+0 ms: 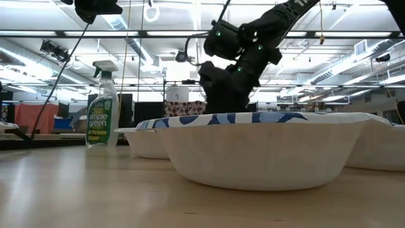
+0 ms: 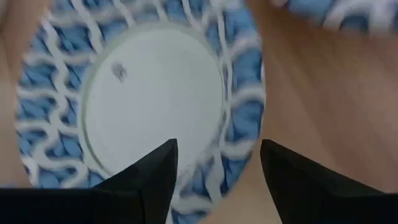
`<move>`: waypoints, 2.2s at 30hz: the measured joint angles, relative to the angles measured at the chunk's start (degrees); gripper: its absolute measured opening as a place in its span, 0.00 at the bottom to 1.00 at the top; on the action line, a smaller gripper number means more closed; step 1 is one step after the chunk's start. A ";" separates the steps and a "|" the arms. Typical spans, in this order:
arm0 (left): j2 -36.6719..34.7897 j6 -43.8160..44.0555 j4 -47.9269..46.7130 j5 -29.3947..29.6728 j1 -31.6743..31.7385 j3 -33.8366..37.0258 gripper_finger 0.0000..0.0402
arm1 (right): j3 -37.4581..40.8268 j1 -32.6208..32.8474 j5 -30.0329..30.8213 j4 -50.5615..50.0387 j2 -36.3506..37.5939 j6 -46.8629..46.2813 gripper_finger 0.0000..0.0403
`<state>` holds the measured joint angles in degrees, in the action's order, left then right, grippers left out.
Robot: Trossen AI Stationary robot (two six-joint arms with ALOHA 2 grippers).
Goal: Nest bowls inside each other
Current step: Stack the blue patterned bowl on top of the blue patterned bowl
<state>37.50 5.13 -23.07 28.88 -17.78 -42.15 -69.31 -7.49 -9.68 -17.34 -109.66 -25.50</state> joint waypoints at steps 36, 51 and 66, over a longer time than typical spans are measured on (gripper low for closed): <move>-2.83 -2.35 1.70 0.00 -0.02 0.00 0.45 | 0.08 1.03 -11.85 21.74 -2.21 -7.86 0.15; -4.53 -3.88 3.98 0.00 5.73 -3.33 0.45 | -12.84 6.72 -11.00 26.63 -7.37 -12.08 0.15; -3.99 -2.79 -4.92 -2.20 5.95 -14.49 0.45 | -45.96 11.48 -12.16 23.38 -30.13 -13.37 0.15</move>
<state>33.51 2.34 -27.99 26.69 -11.84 -56.64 -115.27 3.99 -21.84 6.04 -139.79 -38.86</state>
